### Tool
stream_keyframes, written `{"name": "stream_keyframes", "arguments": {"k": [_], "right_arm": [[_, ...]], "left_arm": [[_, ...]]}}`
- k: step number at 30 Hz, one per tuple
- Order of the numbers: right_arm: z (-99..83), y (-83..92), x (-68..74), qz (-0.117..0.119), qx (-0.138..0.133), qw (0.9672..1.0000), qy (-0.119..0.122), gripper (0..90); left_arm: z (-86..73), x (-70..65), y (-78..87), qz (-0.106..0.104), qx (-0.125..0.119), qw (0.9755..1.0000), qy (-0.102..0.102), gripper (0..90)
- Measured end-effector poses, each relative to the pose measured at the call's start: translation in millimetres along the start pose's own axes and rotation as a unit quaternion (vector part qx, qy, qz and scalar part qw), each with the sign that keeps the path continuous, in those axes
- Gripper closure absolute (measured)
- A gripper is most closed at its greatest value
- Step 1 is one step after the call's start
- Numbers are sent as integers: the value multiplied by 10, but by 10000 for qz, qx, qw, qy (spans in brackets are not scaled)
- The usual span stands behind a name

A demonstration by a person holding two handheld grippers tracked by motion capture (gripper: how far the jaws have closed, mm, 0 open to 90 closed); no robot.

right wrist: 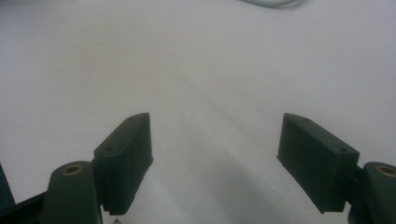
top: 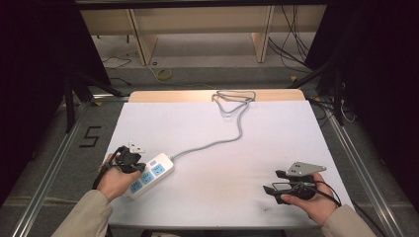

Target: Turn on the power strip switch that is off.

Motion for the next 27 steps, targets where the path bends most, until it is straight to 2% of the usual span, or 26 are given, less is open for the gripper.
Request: {"name": "stream_keyframes", "arguments": {"k": [15,19,25,27], "right_arm": [[-1,-3,3,6,-2,10000,-3,263],[1,-5,6,19,-1,10000,-11,264],[3,-2,10,12,-11,10000,-10,263],[3,-2,11,12,-10,10000,-10,263]], "left_arm": [[47,-6,-12,20,192,9998,20,900],[57,-35,-17,122,246,9996,-59,900],[54,-47,-42,72,195,9998,5,900],[54,-63,-41,137,210,9997,-70,900]]}}
Point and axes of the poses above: each handheld gripper's, and its own axes: y roughly backward along the jaws, z roughly out of its top, x roughly to its left, the point moved 1 cm from there along -y, roughly forward along the jaws, and after that the axes turned 13 degrees about y, right-handed, at the moved point
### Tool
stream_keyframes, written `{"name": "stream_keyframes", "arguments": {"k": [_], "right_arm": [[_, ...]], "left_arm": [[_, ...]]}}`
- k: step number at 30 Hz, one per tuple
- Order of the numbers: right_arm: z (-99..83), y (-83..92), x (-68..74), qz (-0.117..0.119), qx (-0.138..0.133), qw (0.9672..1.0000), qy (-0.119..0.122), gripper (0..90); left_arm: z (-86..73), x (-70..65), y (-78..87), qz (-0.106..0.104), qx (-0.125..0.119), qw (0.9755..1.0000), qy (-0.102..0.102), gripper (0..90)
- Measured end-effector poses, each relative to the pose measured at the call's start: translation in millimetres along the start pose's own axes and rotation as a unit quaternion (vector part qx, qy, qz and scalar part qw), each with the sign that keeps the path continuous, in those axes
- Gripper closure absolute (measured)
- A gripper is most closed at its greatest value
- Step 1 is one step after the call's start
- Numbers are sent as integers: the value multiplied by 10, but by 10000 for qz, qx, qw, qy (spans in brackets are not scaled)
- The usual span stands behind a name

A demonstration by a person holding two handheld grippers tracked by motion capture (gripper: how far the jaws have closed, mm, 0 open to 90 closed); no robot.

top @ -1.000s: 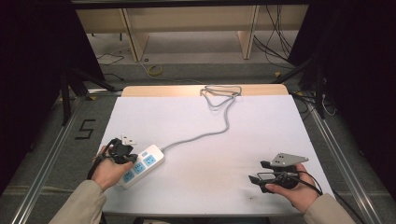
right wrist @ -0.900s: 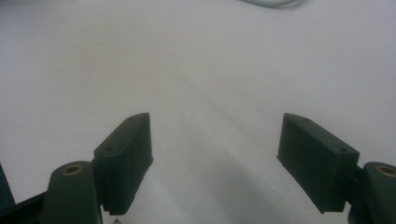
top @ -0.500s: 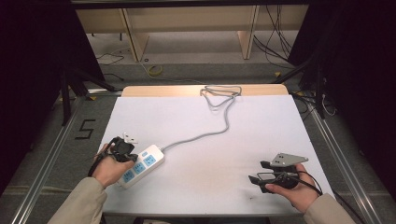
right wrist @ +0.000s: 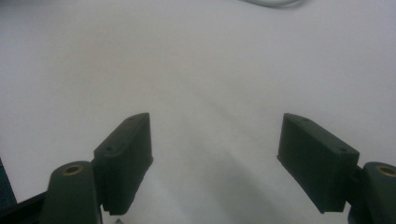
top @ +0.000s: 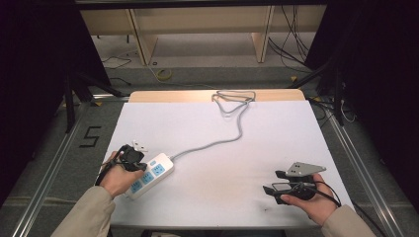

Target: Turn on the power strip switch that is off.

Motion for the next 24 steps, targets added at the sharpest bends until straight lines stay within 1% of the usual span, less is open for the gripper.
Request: {"name": "stream_keyframes", "arguments": {"k": [5,11,17,24], "right_arm": [[0,4,0,-9,-7,10000,2,263],[-4,7,-4,-3,2,10000,6,263],[-3,10,-3,-7,-1,10000,6,264],[-3,11,-4,-13,-6,10000,7,263]], "left_arm": [[-3,16,0,-60,-22,9999,99,900],[-6,7,0,-27,-36,9999,115,900],[-6,-2,1,12,-32,10000,53,899],[-6,3,3,-15,-40,9999,102,900]]}}
Point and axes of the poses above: each handheld gripper's, and its own axes: y roughly backward along the jaws, z roughly out of its top, x roughly to its left, the point moved 1 cm from there along -y, roughly forward along the jaws, and after that the axes turned 13 degrees about y, right-handed, at the moved point
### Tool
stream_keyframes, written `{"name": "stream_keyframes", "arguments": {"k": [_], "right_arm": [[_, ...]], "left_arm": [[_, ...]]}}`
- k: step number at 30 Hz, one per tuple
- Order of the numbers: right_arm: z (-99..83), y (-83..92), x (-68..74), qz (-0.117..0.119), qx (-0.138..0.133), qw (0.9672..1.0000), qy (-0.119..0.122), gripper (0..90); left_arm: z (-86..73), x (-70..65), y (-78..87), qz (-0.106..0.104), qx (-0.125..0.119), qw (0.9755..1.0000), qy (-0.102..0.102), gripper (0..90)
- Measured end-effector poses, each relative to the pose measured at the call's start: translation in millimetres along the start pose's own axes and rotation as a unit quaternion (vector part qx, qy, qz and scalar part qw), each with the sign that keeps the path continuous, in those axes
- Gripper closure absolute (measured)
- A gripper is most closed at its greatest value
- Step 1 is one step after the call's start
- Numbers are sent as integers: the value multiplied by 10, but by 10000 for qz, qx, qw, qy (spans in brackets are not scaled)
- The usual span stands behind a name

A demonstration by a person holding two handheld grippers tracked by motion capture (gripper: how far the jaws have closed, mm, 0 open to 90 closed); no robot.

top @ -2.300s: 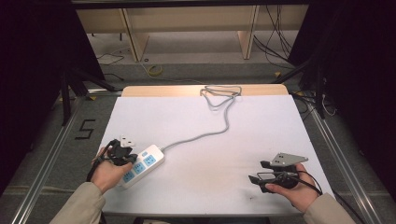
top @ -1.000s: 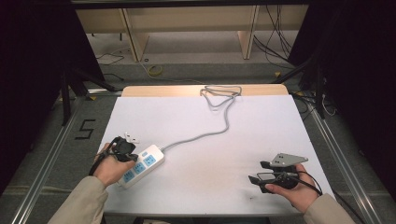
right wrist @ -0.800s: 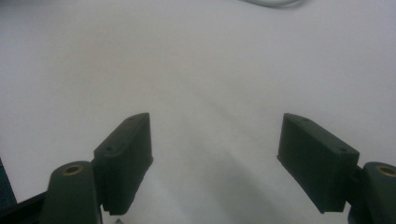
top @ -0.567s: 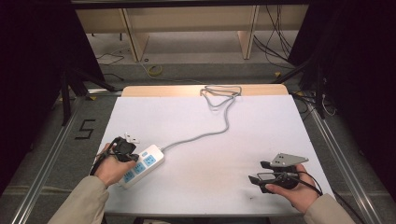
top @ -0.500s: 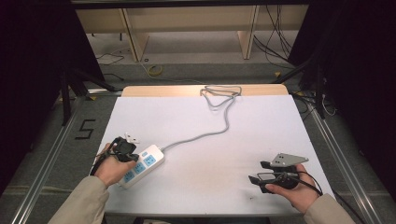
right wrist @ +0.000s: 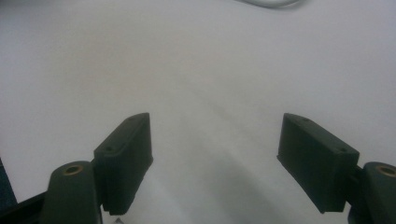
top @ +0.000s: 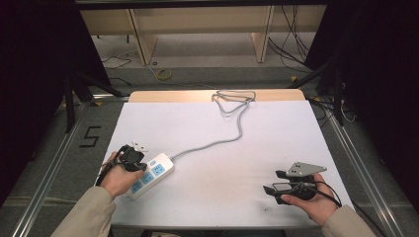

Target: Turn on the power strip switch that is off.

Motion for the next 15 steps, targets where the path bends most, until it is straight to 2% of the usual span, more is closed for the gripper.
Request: {"name": "stream_keyframes", "arguments": {"k": [11,15], "right_arm": [[2,0,-3,-12,-4,10000,-10,264],[2,1,-3,-11,-7,10000,-7,263]], "left_arm": [[-5,14,3,-51,-34,10000,3,899],[-6,30,9,-141,-90,9998,106,898]]}}
Point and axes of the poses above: each handheld gripper's, and its own axes: y roughly backward along the jaws, z roughly out of its top, x roughly to its left, the point moved 1 cm from there along -y, roughly forward along the jaws, and after that the axes turned 13 degrees about y, right-handed, at the moved point
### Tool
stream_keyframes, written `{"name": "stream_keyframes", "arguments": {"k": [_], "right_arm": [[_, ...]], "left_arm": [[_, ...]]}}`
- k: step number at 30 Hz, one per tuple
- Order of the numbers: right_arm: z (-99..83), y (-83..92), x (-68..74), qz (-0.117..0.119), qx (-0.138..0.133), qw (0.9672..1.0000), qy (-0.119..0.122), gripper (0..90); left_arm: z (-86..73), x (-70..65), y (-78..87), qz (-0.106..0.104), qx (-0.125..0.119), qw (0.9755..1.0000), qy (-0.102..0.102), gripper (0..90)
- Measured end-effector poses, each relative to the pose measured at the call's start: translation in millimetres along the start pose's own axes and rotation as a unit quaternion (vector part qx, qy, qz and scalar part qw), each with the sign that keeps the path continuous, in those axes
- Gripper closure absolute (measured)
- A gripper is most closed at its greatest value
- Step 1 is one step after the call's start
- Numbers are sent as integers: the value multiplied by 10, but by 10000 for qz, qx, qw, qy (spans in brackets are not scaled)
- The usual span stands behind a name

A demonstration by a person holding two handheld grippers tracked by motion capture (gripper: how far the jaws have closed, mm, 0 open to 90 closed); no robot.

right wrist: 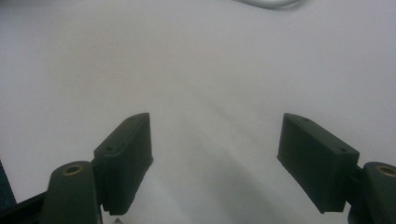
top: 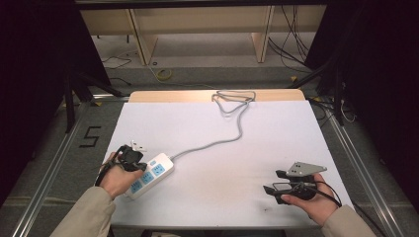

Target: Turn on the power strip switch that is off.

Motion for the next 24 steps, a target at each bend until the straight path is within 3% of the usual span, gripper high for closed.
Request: {"name": "stream_keyframes", "arguments": {"k": [6,12,14,17,21,24], "right_arm": [[1,-1,-2,7,-2,10000,-2,264],[0,-2,-3,5,3,10000,-2,264],[0,-2,-2,5,3,10000,-5,263],[0,-1,-3,2,2,10000,-4,263],[0,-1,-3,4,-1,10000,-1,263],[1,-1,-3,5,-1,10000,-1,263]], "left_arm": [[-2,13,-1,-5,-69,10000,28,897],[18,44,56,-48,-340,9993,138,894],[25,46,63,-55,-402,9990,176,838],[31,54,80,-33,-508,9985,207,825],[46,62,120,-42,-763,9966,308,798],[58,63,147,-29,-995,9947,261,780]]}}
Point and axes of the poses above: each handheld gripper's, and its own axes: y roughly backward along the jaws, z roughly out of its top, x roughly to its left, the point moved 1 cm from there along -y, roughly forward along the jaws, and after that the axes turned 13 degrees about y, right-handed, at the moved point
